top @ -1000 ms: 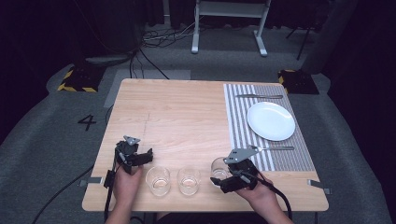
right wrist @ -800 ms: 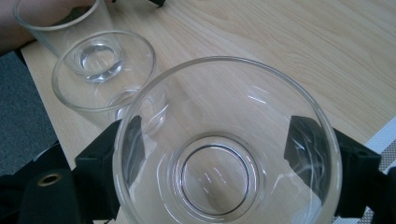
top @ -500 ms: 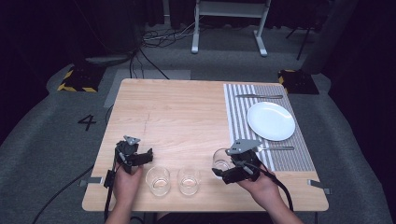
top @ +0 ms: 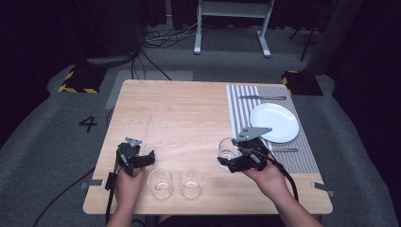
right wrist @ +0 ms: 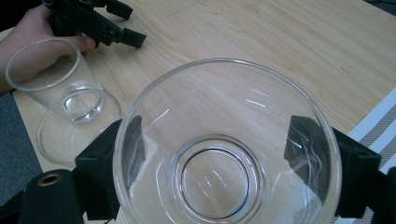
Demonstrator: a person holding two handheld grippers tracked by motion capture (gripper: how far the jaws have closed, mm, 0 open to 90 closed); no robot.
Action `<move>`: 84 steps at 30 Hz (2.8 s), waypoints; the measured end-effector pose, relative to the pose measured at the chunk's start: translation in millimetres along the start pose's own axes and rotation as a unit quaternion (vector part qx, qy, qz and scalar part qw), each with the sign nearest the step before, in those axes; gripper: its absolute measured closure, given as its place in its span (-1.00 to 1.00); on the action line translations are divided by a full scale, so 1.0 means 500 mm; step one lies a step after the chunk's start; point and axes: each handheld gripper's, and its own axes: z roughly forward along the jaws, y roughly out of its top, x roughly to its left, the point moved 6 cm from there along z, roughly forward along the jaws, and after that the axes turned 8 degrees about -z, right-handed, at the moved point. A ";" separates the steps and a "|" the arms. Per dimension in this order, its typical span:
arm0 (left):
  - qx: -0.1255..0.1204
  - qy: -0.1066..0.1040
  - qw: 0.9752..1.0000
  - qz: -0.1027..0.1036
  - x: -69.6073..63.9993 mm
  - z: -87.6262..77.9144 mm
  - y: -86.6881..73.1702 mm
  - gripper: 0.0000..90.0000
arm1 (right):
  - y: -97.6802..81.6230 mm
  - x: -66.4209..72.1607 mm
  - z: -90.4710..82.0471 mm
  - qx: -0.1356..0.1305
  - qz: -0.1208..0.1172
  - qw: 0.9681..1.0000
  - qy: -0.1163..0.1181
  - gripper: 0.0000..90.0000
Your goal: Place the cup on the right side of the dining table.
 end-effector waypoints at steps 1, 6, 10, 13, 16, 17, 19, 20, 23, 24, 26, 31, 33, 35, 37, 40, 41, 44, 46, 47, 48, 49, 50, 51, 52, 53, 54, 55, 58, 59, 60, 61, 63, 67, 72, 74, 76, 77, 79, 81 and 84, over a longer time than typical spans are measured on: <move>0.000 0.000 1.000 0.000 0.000 0.000 0.000 -0.70 | 0.003 -0.003 -0.002 -0.001 0.002 1.000 0.000 -0.60; 0.000 0.000 1.000 0.000 0.000 0.000 0.000 -0.70 | 0.016 -0.021 -0.008 -0.001 0.003 1.000 -0.006 -0.60; 0.000 0.000 1.000 0.000 0.000 0.000 0.000 -0.70 | 0.027 -0.042 -0.018 -0.006 0.006 1.000 -0.018 -0.60; 0.000 0.000 1.000 0.000 0.000 0.000 0.000 -0.70 | 0.037 -0.061 -0.024 -0.007 0.009 1.000 -0.026 -0.60; 0.000 0.000 1.000 0.000 0.000 0.000 0.000 -0.70 | 0.045 -0.077 -0.027 -0.007 0.011 0.999 -0.033 -0.60; 0.000 0.000 1.000 0.000 0.000 0.000 0.000 -0.70 | 0.048 -0.083 -0.028 -0.009 0.015 0.999 -0.034 -0.60; 0.000 0.000 1.000 0.000 0.000 0.000 0.000 -0.70 | 0.053 -0.093 -0.029 -0.013 0.022 0.999 -0.031 -0.60; 0.000 0.000 1.000 0.000 0.000 0.000 0.000 -0.70 | 0.056 -0.097 -0.028 -0.014 0.025 0.999 -0.032 -0.60; 0.000 0.000 1.000 0.000 0.000 0.000 0.000 -0.70 | 0.062 -0.114 -0.025 -0.018 0.033 0.999 -0.034 -0.60; 0.001 0.000 1.000 0.000 0.000 0.000 0.000 -0.70 | 0.065 -0.120 -0.024 -0.020 0.038 0.999 -0.033 -0.60; 0.001 0.000 1.000 0.001 0.000 0.000 0.000 -0.70 | 0.068 -0.133 -0.022 -0.022 0.047 0.998 -0.032 -0.60; 0.000 0.000 1.000 0.001 0.000 0.000 0.001 -0.70 | 0.078 -0.164 -0.019 -0.014 0.053 0.997 -0.053 -0.60; 0.000 0.000 1.000 0.001 0.000 0.000 0.001 -0.70 | 0.081 -0.177 -0.018 -0.010 0.054 0.997 -0.062 -0.60; 0.000 0.000 1.000 0.001 0.000 0.000 0.001 -0.70 | 0.084 -0.191 -0.016 -0.008 0.056 0.996 -0.069 -0.60; 0.000 0.000 1.000 0.000 0.000 0.000 0.001 -0.70 | 0.086 -0.205 -0.013 -0.002 0.057 0.995 -0.077 -0.60; 0.000 0.000 1.000 0.000 0.000 0.000 0.001 -0.70 | 0.090 -0.221 -0.010 0.002 0.058 0.995 -0.087 -0.60; 0.000 0.000 1.000 0.000 0.000 0.000 0.001 -0.70 | 0.091 -0.227 -0.008 0.004 0.059 0.994 -0.088 -0.60; 0.000 0.000 1.000 0.000 0.000 0.000 0.001 -0.70 | 0.096 -0.248 -0.003 0.007 0.064 0.994 -0.094 -0.60; 0.000 0.000 1.000 0.000 0.000 0.000 0.001 -0.70 | 0.099 -0.260 0.000 0.009 0.067 0.993 -0.096 -0.60; 0.000 0.000 1.000 0.000 0.000 0.000 0.001 -0.70 | 0.101 -0.268 0.002 0.010 0.071 0.993 -0.097 -0.60; 0.000 0.000 1.000 0.001 0.000 0.000 0.001 -0.70 | 0.103 -0.275 0.004 0.010 0.073 0.993 -0.096 -0.60; 0.000 0.000 1.000 0.001 0.000 0.001 0.001 -0.70 | 0.105 -0.280 0.005 0.011 0.075 0.992 -0.097 -0.60; 0.000 0.000 1.000 0.001 0.000 0.001 0.001 -0.70 | 0.106 -0.288 0.007 0.012 0.076 0.992 -0.099 -0.60; 0.001 0.000 1.000 0.000 0.000 0.001 0.001 -0.70 | 0.108 -0.295 0.009 0.013 0.078 0.992 -0.101 -0.60; 0.000 0.000 1.000 0.000 0.000 0.001 0.001 -0.70 | 0.110 -0.303 0.011 0.012 0.079 0.991 -0.104 -0.60; 0.000 0.000 1.000 0.000 0.000 0.001 0.001 -0.70 | 0.112 -0.311 0.013 0.012 0.080 0.991 -0.105 -0.60; 0.000 0.000 1.000 0.000 0.000 0.001 0.001 -0.70 | 0.113 -0.319 0.016 0.011 0.082 0.991 -0.105 -0.60; 0.000 0.000 1.000 0.000 0.000 0.001 0.001 -0.70 | 0.115 -0.326 0.019 0.012 0.086 0.991 -0.105 -0.60; 0.001 0.000 1.000 0.000 0.000 0.001 0.001 -0.70 | 0.117 -0.351 0.030 0.015 0.093 0.989 -0.110 -0.60; 0.000 0.000 1.000 0.000 0.000 0.001 0.001 -0.70 | 0.117 -0.358 0.034 0.016 0.097 0.989 -0.110 -0.60; 0.000 0.000 1.000 0.000 0.000 0.001 0.001 -0.70 | 0.117 -0.367 0.038 0.018 0.099 0.989 -0.111 -0.60; 0.000 0.000 1.000 0.000 0.000 0.001 0.001 -0.70 | 0.117 -0.375 0.044 0.019 0.103 0.988 -0.113 -0.60; 0.000 0.000 1.000 0.000 0.000 0.001 0.001 -0.70 | 0.116 -0.392 0.053 0.023 0.106 0.987 -0.118 -0.60; 0.000 0.000 1.000 0.000 0.000 0.001 0.001 -0.70 | 0.114 -0.426 0.077 0.025 0.110 0.985 -0.130 -0.60; 0.000 0.000 1.000 -0.002 0.000 0.001 0.002 -0.69 | 0.110 -0.467 0.107 0.029 0.115 0.982 -0.145 -0.60; 0.000 0.000 1.000 -0.002 0.001 0.001 0.002 -0.69 | 0.107 -0.483 0.117 0.029 0.120 0.981 -0.149 -0.60; 0.000 0.000 1.000 -0.002 0.000 0.001 0.002 -0.69 | 0.104 -0.499 0.127 0.027 0.128 0.980 -0.153 -0.60; 0.000 0.000 1.000 -0.002 0.000 0.001 0.002 -0.69 | 0.102 -0.506 0.132 0.025 0.134 0.979 -0.152 -0.60; 0.000 0.000 1.000 -0.002 0.000 0.001 0.002 -0.69 | 0.095 -0.518 0.142 0.023 0.142 0.978 -0.154 -0.60; 0.000 0.000 1.000 -0.002 0.001 0.002 0.002 -0.69 | 0.085 -0.530 0.155 0.025 0.149 0.976 -0.155 -0.60; 0.000 0.000 1.000 -0.002 0.001 0.002 0.002 -0.69 | 0.072 -0.543 0.172 0.028 0.155 0.975 -0.157 -0.60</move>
